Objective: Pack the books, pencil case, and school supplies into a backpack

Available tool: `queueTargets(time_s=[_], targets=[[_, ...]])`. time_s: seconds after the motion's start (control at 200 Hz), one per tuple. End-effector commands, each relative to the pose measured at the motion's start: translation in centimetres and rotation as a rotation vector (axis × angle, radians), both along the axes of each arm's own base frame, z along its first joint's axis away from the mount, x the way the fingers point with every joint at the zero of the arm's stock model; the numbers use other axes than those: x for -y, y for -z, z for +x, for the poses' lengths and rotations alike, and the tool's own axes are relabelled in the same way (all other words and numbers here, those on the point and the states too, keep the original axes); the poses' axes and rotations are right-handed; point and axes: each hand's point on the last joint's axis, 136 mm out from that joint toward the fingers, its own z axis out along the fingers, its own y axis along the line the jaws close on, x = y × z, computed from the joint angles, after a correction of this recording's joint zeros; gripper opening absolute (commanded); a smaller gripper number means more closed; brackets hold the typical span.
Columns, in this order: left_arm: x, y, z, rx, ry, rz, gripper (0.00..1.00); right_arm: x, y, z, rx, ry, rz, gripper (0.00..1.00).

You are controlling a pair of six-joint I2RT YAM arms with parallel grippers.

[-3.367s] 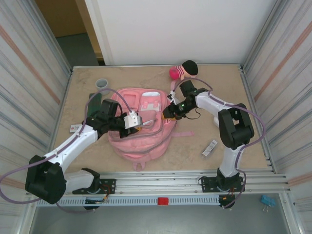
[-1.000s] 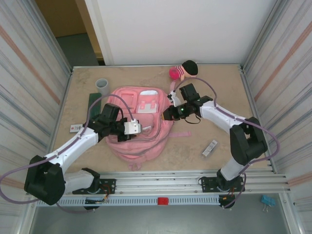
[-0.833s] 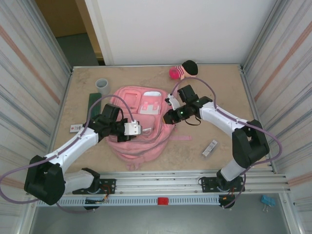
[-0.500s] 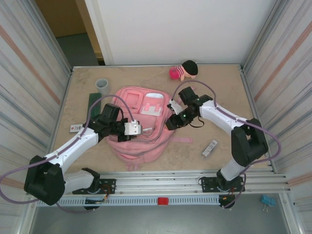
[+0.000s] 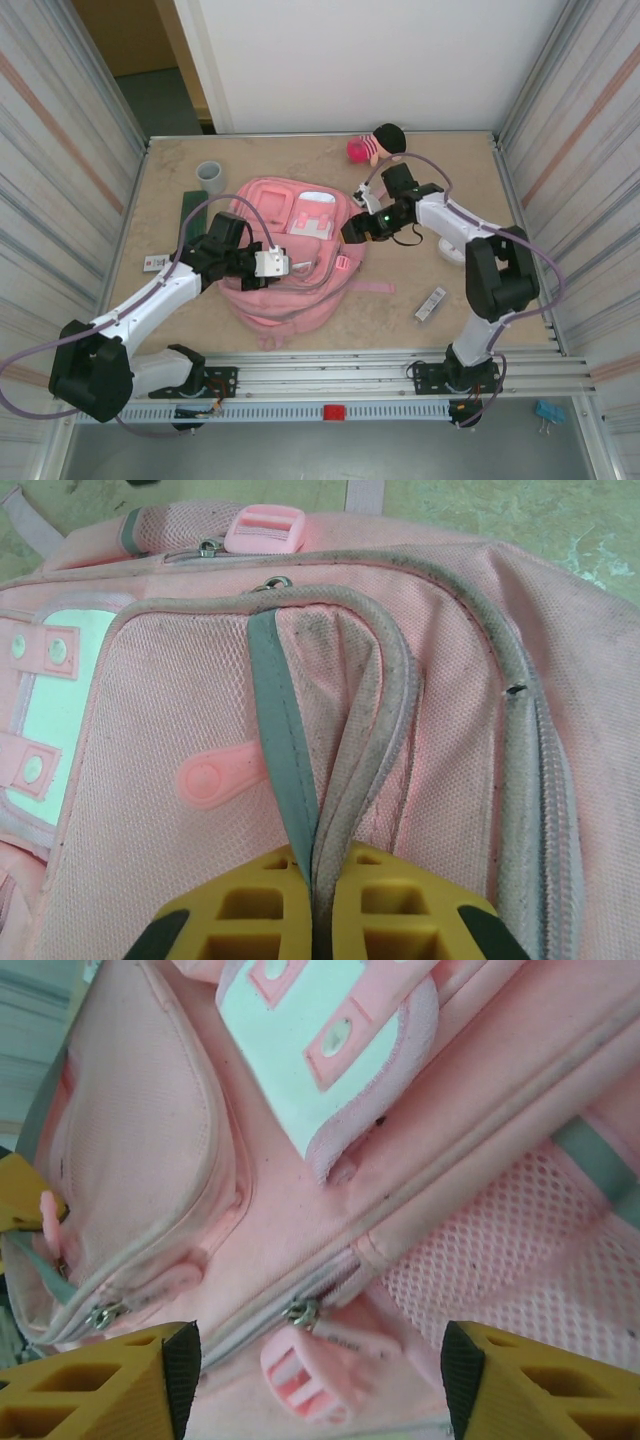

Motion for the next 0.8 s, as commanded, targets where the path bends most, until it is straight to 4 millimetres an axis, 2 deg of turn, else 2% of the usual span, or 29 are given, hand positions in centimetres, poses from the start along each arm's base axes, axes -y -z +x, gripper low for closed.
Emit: queueTargets(time_s=[0.0, 0.236, 0.346, 0.476, 0.601, 0.712, 0.792], targets=[[-0.1, -1.7, 1.0, 0.059, -0.037, -0.038, 0.00, -1.9, -0.2, -0.1, -0.062, -0.029, 0.082, 0.67], [0.3, -2.2, 1.3, 0.060, -0.044, -0.075, 0.00, -3.1, 2.2, -2.4, -0.158, -0.090, 0.076, 0.69], [0.5, -2.4, 1.4, 0.060, -0.042, -0.084, 0.00, -4.0, 2.1, -3.4, -0.238, -0.139, 0.166, 0.68], [0.5, -2.5, 1.5, 0.062, -0.045, -0.083, 0.00, -4.5, 0.5, -5.1, -0.303, -0.204, 0.235, 0.64], [0.4, -2.4, 1.5, 0.057, -0.047, -0.081, 0.00, -4.2, -2.4, -5.8, -0.302, -0.222, 0.334, 0.56], [0.4, -2.3, 1.4, 0.054, -0.049, -0.085, 0.00, -3.8, -4.1, -5.1, -0.303, -0.191, 0.392, 0.45], [0.4, -2.4, 1.4, 0.055, -0.048, -0.089, 0.00, -3.6, -4.8, -4.3, -0.315, -0.161, 0.423, 0.43]])
